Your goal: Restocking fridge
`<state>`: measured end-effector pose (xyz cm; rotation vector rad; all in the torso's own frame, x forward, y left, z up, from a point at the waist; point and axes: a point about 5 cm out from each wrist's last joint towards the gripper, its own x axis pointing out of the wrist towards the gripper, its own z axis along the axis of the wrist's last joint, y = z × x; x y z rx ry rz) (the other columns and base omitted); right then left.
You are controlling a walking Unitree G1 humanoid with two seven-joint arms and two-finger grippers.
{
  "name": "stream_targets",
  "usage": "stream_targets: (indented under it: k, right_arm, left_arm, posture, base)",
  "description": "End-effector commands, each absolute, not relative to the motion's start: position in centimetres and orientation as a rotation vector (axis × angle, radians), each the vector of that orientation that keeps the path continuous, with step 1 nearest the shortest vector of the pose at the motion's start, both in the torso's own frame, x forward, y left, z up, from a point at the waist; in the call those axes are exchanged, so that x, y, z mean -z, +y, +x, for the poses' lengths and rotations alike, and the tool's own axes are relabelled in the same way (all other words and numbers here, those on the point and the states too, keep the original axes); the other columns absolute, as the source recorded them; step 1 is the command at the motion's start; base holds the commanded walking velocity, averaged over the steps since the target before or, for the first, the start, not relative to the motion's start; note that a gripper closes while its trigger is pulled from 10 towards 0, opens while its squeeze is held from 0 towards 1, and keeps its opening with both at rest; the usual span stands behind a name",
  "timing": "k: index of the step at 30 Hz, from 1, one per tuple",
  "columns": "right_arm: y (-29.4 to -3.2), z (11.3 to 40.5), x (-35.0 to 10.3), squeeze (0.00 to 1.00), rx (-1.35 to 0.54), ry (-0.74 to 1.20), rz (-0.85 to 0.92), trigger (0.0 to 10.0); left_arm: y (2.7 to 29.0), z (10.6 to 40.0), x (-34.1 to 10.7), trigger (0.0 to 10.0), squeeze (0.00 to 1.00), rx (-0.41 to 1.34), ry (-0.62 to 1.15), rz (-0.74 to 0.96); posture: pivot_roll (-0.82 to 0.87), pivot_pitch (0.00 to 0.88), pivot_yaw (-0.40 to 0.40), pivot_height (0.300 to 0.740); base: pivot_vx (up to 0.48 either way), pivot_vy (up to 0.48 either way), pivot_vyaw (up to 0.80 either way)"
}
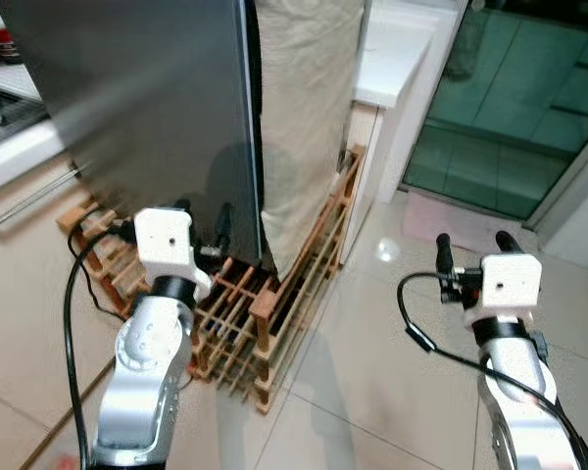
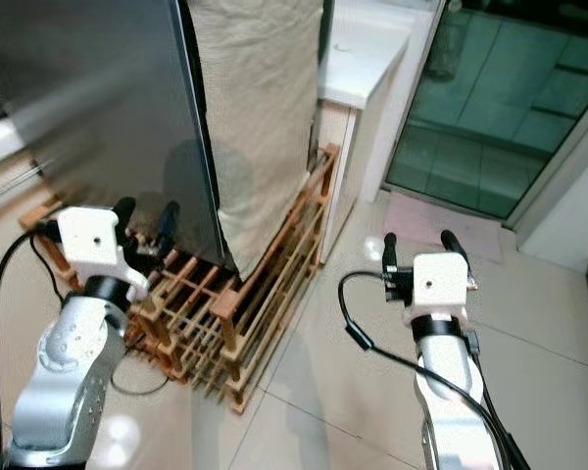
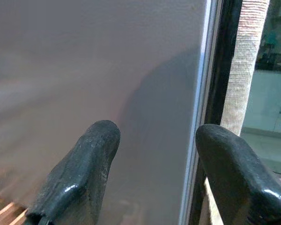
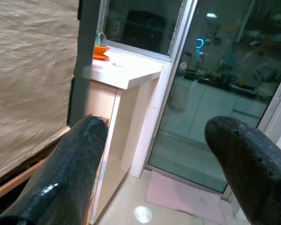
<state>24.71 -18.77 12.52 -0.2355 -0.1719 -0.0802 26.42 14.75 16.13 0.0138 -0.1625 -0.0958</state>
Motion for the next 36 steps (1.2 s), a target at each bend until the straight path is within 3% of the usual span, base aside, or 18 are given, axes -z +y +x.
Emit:
stream_targets:
  k: [1, 9, 18, 27, 36]
  right_arm:
    - [-19.1, 24.7, -12.4, 0.14, 0.079, -0.172, -0.253, 10.0]
    - [-19.1, 24.8, -12.5, 0.15, 0.078, -0.173, -0.253, 10.0]
    - [-18.8, 25.0, -12.6, 0.14, 0.076, -0.179, -0.246, 10.0]
    - [-19.5, 23.8, -12.4, 0.15, 0.091, -0.153, -0.264, 10.0]
    - [-20.2, 22.7, -12.2, 0.15, 0.108, -0.125, -0.277, 10.0]
  left_arm:
    - [14.1, 26.6, -16.5, 10.0, 0.0, 0.119, -0.164, -0.001]
    - [13.4, 28.3, -17.5, 10.0, 0.0, 0.159, -0.128, -0.025]
    - [8.7, 32.7, -19.8, 10.0, 0.0, 0.289, -0.092, -0.026]
    - [9.3, 36.3, -21.7, 10.0, 0.0, 0.115, -0.073, -0.019]
    - [8.9, 36.0, -21.9, 10.0, 0.0, 0.105, -0.076, -0.064]
  posture:
    - [0.01, 0.0, -0.026, 0.74]
    - [0.01, 0.0, -0.028, 0.74]
    - [0.0, 0.0, -0.028, 0.74]
    - [-0.06, 0.0, -0.024, 0.74]
    - [-0.08, 0.0, -0.029, 0.74]
  base:
    - [0.0, 0.0, 0.0]
    - [0.0, 0.0, 0.0]
    - [0.0, 0.0, 0.0]
    - [0.0, 0.0, 0.0]
    - [0.0, 0.0, 0.0]
